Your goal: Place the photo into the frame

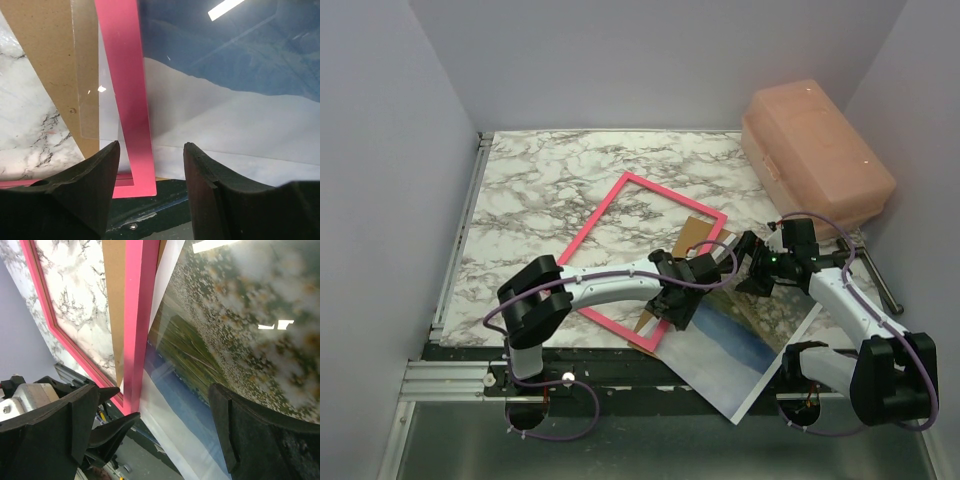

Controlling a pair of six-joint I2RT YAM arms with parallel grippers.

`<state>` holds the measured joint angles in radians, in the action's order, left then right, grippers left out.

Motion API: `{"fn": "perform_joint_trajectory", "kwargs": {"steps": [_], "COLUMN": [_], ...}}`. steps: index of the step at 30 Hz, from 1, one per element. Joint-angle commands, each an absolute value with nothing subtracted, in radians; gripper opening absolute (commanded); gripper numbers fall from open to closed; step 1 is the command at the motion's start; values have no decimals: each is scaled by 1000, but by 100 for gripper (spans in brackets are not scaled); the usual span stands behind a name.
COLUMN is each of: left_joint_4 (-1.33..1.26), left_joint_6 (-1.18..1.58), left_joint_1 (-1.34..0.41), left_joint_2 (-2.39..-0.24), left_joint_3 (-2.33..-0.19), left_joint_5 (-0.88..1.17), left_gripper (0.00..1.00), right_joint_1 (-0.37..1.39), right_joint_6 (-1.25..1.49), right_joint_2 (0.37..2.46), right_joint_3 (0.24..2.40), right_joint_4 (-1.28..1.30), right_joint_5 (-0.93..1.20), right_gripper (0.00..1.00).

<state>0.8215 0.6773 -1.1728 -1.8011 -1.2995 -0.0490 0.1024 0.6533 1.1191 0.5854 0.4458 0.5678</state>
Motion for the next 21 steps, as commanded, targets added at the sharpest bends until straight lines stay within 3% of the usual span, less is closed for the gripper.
{"fn": "perform_joint_trajectory", "kwargs": {"steps": [1, 9, 15, 21], "left_joint_4": [898, 947, 942, 954], "left_joint_6": [632, 623, 637, 652], "left_joint_1": [-1174, -1174, -1174, -1175], "left_joint_2": [-1841, -1886, -1876, -1828], "left_joint_3": [-1353, -1367, -1349, -1345], "left_joint_5": [25, 60, 45, -30], "left_gripper": [55, 49, 21, 1], "right_joint_1": [100, 100, 100, 100], "right_joint_6": [638, 638, 629, 637], "right_joint_2": [1133, 1136, 1139, 1139], "right_joint_3": [604, 603, 606, 618], "right_joint_4": [468, 469, 472, 474], "right_joint_5": [548, 541, 547, 555], "right_gripper": [100, 100, 100, 100]}}
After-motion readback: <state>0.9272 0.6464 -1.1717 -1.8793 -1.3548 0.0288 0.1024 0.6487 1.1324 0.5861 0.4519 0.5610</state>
